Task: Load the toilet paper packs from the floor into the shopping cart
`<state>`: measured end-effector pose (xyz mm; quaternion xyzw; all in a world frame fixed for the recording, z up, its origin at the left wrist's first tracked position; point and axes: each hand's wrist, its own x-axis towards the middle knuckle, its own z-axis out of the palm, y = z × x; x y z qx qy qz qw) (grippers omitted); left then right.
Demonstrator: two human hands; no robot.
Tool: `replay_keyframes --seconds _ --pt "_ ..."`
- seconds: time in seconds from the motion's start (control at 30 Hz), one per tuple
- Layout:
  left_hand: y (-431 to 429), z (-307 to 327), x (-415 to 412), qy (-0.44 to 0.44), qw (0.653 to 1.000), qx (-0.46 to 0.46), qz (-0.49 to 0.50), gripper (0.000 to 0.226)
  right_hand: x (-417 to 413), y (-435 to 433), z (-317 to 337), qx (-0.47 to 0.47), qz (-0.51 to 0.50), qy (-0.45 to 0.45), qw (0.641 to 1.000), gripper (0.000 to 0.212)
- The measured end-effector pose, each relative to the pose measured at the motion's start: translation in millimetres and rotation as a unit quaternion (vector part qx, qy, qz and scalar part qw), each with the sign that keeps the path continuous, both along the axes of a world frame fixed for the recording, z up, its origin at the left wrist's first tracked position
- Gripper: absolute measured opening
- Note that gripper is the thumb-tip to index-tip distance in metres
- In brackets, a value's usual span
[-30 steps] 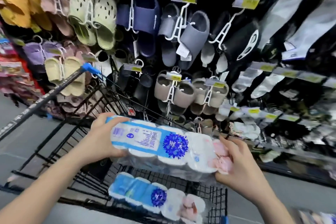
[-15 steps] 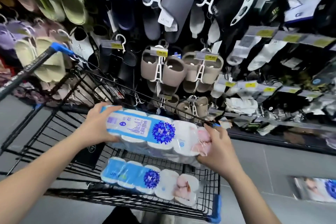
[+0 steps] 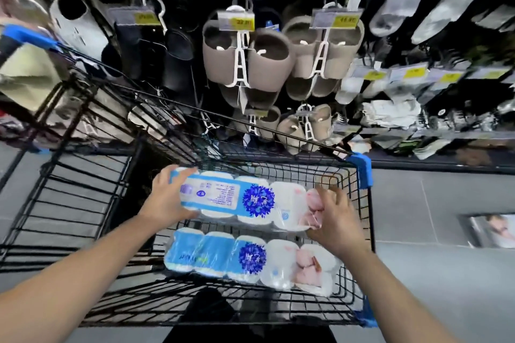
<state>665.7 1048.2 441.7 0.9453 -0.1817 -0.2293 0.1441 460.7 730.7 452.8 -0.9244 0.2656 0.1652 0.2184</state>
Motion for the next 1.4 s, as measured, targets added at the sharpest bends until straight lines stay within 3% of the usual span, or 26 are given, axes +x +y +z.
replay_keyframes --seconds 0.57,0.9,1.17,1.4 --pt "9.4 -82.8 -15.7 0.081 0.996 0.030 0.032 0.125 4.9 24.0 -76.7 -0.014 -0.031 0.089 0.995 0.116" --pt "10.6 -94.8 -24.8 0.140 0.988 0.036 -0.049 0.095 14.4 25.6 -81.5 0.012 -0.009 0.149 0.989 0.108" --pt "5.4 -83.5 -28.2 0.165 0.983 0.072 -0.046 0.095 8.5 23.6 -73.0 0.008 -0.030 0.123 0.992 0.102" --pt "-22.3 -39.6 -16.9 0.108 0.992 -0.044 -0.044 0.094 27.3 17.7 -25.8 0.011 -0.040 0.002 0.999 0.091"
